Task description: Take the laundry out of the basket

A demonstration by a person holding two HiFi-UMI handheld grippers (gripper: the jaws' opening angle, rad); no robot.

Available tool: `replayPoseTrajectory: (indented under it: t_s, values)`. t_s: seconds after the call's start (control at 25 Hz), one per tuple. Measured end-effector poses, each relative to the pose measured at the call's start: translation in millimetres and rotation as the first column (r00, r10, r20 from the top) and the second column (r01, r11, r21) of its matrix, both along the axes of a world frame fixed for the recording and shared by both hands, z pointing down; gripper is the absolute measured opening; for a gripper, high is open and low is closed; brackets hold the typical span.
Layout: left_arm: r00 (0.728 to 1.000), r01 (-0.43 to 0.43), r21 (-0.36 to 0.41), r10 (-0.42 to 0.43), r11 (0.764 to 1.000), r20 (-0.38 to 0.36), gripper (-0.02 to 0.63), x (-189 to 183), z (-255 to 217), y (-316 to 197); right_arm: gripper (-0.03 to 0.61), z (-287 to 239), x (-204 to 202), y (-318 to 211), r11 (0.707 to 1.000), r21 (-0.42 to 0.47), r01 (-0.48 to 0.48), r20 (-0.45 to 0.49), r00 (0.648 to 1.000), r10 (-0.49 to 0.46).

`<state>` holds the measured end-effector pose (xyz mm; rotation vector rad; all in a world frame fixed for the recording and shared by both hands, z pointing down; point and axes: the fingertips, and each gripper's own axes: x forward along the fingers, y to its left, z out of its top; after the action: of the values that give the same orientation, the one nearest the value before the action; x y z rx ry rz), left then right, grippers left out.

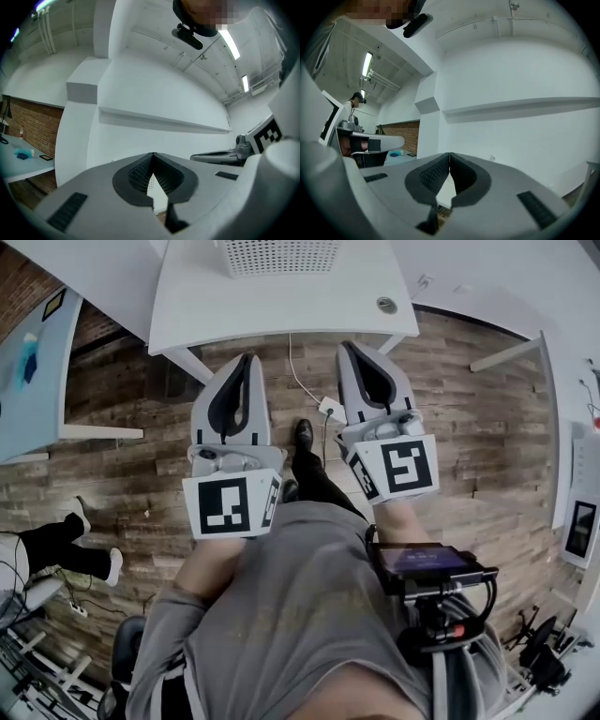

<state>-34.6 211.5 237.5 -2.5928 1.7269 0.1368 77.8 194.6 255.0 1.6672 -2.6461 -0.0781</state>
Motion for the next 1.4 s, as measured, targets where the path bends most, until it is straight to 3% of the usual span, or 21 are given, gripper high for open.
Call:
replayPoseTrajectory:
  t_s: [0.56,0.84,1.12,1.4]
  values:
    - [0.996,-0.007,-0.007,0.008,1.000,0.092,0.008,38,-1,-152,0.008,-12,32,-148,0.999,0.049,0.009,0.054,0.998,-0.012]
    - [0.993,-0.023,0.046,0.017,0.999,0.118,0.008,57,-18,-210,0.008,-22,43,-210,0.995,0.096,0.019,0.088,0.996,-0.028]
    - [0.994,0.040,0.089,-0.049,0.995,0.101,0.008,42,-31,-244,0.008,-32,40,-254,0.993,0.109,0.051,0.081,0.995,-0.060]
    - [0.994,0.064,0.077,-0.070,0.995,0.081,0.008,27,-25,-270,0.008,-29,28,-283,0.992,0.104,0.070,0.061,0.995,-0.077]
